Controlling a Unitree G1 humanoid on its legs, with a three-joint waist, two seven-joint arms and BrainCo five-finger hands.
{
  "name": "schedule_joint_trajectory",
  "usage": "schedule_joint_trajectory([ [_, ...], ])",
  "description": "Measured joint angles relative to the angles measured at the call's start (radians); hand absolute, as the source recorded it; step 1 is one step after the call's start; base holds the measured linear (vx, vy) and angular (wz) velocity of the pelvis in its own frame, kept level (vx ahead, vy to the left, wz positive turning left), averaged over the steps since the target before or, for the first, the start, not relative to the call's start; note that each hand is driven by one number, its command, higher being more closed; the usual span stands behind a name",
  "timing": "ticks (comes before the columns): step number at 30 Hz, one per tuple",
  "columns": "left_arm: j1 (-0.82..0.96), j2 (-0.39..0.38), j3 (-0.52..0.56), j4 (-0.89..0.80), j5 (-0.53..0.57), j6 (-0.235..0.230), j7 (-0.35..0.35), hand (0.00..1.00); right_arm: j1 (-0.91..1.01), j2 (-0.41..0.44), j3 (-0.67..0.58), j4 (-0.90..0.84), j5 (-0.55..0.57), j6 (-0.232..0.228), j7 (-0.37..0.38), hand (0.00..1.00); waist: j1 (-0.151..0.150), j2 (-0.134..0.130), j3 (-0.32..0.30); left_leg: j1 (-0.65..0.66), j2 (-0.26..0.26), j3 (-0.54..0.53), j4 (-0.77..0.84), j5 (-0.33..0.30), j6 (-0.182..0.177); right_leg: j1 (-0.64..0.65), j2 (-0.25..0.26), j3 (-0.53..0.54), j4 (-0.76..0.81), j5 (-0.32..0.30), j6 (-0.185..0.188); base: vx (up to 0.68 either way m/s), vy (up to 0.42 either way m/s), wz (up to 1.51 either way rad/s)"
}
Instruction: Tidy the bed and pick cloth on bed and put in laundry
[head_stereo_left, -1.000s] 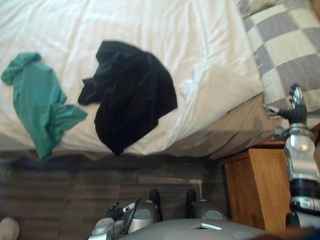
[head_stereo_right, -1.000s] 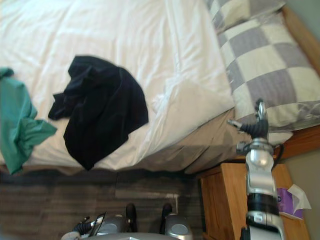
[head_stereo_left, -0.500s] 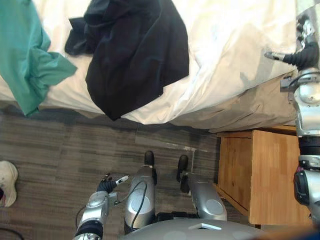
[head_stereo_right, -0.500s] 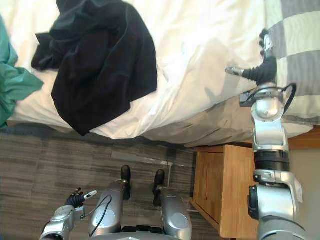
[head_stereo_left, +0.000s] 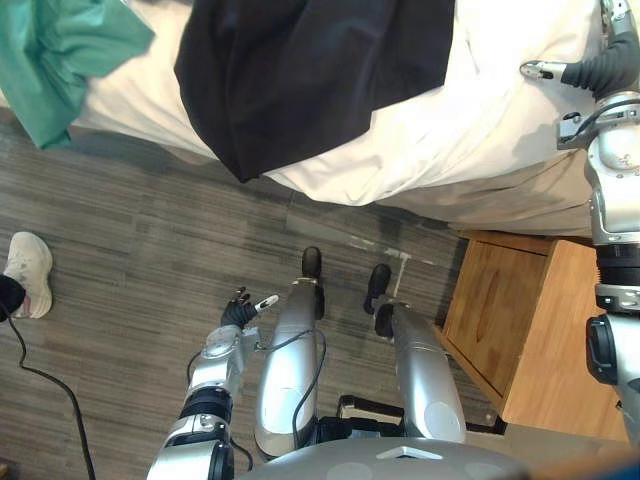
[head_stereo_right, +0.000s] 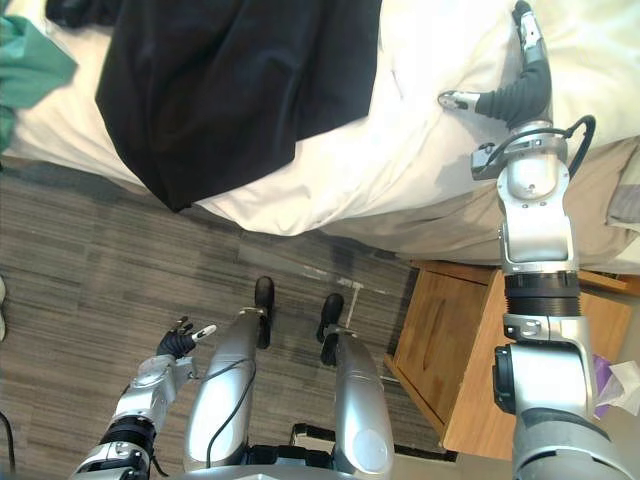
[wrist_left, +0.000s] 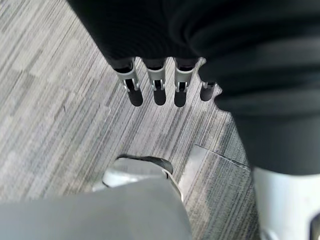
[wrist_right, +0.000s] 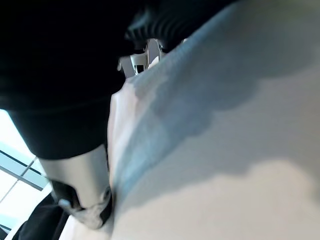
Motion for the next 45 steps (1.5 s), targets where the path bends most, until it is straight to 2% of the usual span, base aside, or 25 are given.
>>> schedule_joint_trajectory([
  [6,-0.026,-0.012,-0.010,0.001,-0.010,0.001,0.005,0.00,-0.023,0.009,-0.025,0.022,0.032,0.011,0.006,1.00,-0.007,0.008,-0.005,-0.030,0.005,0.009,0.003,0.005,-0.008,-0.043,-0.004,-0.002,0.031,-0.010,-0.011,-0.01,-0.061,0.01],
  [10,-0.047,-0.010,-0.014,0.003,-0.011,0.001,0.009,0.00,-0.021,0.020,-0.042,0.070,0.085,-0.021,0.004,1.00,-0.008,0.015,-0.016,-0.030,0.021,0.030,0.009,0.001,-0.014,-0.038,0.000,-0.006,0.026,-0.009,-0.011,0.01,-0.037,-0.01],
  [12,-0.051,-0.012,-0.021,0.004,-0.010,0.003,0.012,0.00,0.017,0.042,-0.049,0.072,0.105,-0.040,-0.006,1.00,-0.013,0.028,-0.032,-0.026,0.052,0.076,0.020,0.000,-0.016,-0.012,0.007,-0.023,0.008,-0.009,-0.011,0.03,-0.030,0.10],
  [13,-0.051,-0.013,-0.025,0.004,-0.010,0.006,0.022,0.00,0.055,0.063,-0.056,0.073,0.121,-0.047,-0.016,1.00,-0.010,0.024,-0.058,-0.022,0.069,0.104,0.021,-0.001,-0.014,-0.002,0.015,-0.023,-0.007,-0.006,-0.011,0.04,-0.024,0.03],
  [17,-0.049,-0.020,-0.025,0.002,-0.008,0.023,0.029,0.00,0.139,0.140,-0.073,0.070,0.151,-0.067,-0.038,1.00,-0.005,0.021,-0.075,0.061,0.095,0.143,0.004,-0.001,-0.014,0.090,0.036,-0.020,-0.075,0.014,-0.008,0.07,-0.023,-0.17],
  [18,-0.047,-0.026,-0.025,0.001,-0.006,0.047,0.029,0.00,0.209,0.185,-0.076,0.061,0.184,-0.077,-0.040,1.00,-0.004,0.014,-0.103,0.101,0.105,0.166,-0.023,-0.001,-0.014,0.126,0.051,-0.003,-0.116,0.032,-0.008,0.04,-0.021,-0.31],
  [22,-0.029,-0.036,-0.033,0.001,0.012,0.082,0.040,0.00,0.321,0.265,-0.088,0.044,0.226,-0.096,-0.046,1.00,-0.017,0.008,-0.115,0.222,0.112,0.232,-0.090,0.004,-0.011,0.212,0.068,0.061,-0.188,0.067,0.002,0.04,-0.015,-0.51],
  [23,-0.020,-0.035,-0.040,0.001,0.012,0.088,0.044,0.00,0.351,0.280,-0.090,0.036,0.227,-0.098,-0.047,0.00,-0.023,0.009,-0.116,0.252,0.107,0.244,-0.108,0.007,-0.009,0.233,0.068,0.074,-0.201,0.072,0.004,0.03,0.000,-0.37],
  [26,0.015,-0.034,-0.051,0.002,0.013,0.091,0.044,0.00,0.449,0.343,-0.113,0.031,0.217,-0.115,-0.055,0.00,-0.048,0.008,-0.121,0.330,0.088,0.253,-0.167,0.022,-0.008,0.301,0.065,0.096,-0.252,0.091,0.011,0.04,0.018,-0.18],
  [28,0.039,-0.030,-0.065,0.003,0.013,0.089,0.042,0.00,0.509,0.380,-0.125,0.035,0.217,-0.129,-0.078,0.00,-0.052,0.007,-0.125,0.374,0.077,0.268,-0.205,0.032,-0.007,0.338,0.062,0.111,-0.285,0.102,0.016,0.04,0.025,-0.14],
  [31,0.090,-0.028,-0.069,0.010,0.013,0.086,0.041,0.00,0.596,0.428,-0.139,0.093,0.218,-0.155,-0.091,0.00,-0.072,0.008,-0.154,0.418,0.059,0.275,-0.244,0.044,-0.007,0.377,0.053,0.118,-0.322,0.116,0.026,0.04,0.035,-0.06],
  [34,0.132,-0.028,-0.068,0.043,0.013,0.073,0.040,0.00,0.680,0.478,-0.164,0.179,0.222,-0.205,-0.116,0.00,-0.076,0.010,-0.187,0.481,0.043,0.281,-0.278,0.044,-0.007,0.437,0.046,0.131,-0.360,0.124,0.038,0.04,0.039,-0.07],
  [35,0.154,-0.028,-0.068,0.050,0.014,0.070,0.038,0.00,0.709,0.494,-0.165,0.198,0.237,-0.238,-0.122,0.00,-0.078,0.011,-0.203,0.503,0.037,0.288,-0.291,0.045,-0.006,0.455,0.043,0.140,-0.375,0.126,0.040,0.04,0.040,-0.12],
  [37,0.192,-0.029,-0.068,0.066,0.017,0.058,0.026,0.00,0.737,0.532,-0.184,0.239,0.270,-0.275,-0.145,0.00,-0.085,0.011,-0.229,0.540,0.026,0.298,-0.322,0.050,-0.007,0.485,0.036,0.145,-0.393,0.130,0.043,0.04,0.034,-0.10],
  [41,0.247,-0.050,-0.020,0.104,0.044,0.025,0.020,0.00,0.863,0.628,-0.247,0.384,0.339,-0.292,-0.198,0.00,-0.094,0.010,-0.270,0.619,0.010,0.322,-0.376,0.053,-0.008,0.543,0.028,0.158,-0.418,0.129,0.046,0.05,0.032,-0.14],
  [43,0.274,-0.070,0.028,0.126,0.052,0.007,0.005,0.00,0.968,0.672,-0.297,0.428,0.409,-0.301,-0.208,0.00,-0.095,0.021,-0.303,0.661,0.004,0.359,-0.408,0.053,-0.009,0.560,0.026,0.185,-0.419,0.128,0.049,0.05,0.031,-0.50],
  [45,0.281,-0.085,0.061,0.147,0.061,-0.006,-0.004,0.00,1.037,0.683,-0.346,0.443,0.473,-0.320,-0.207,0.00,-0.101,0.032,-0.310,0.707,0.000,0.386,-0.434,0.051,-0.011,0.583,0.026,0.206,-0.418,0.126,0.053,0.03,0.033,-0.44],
])
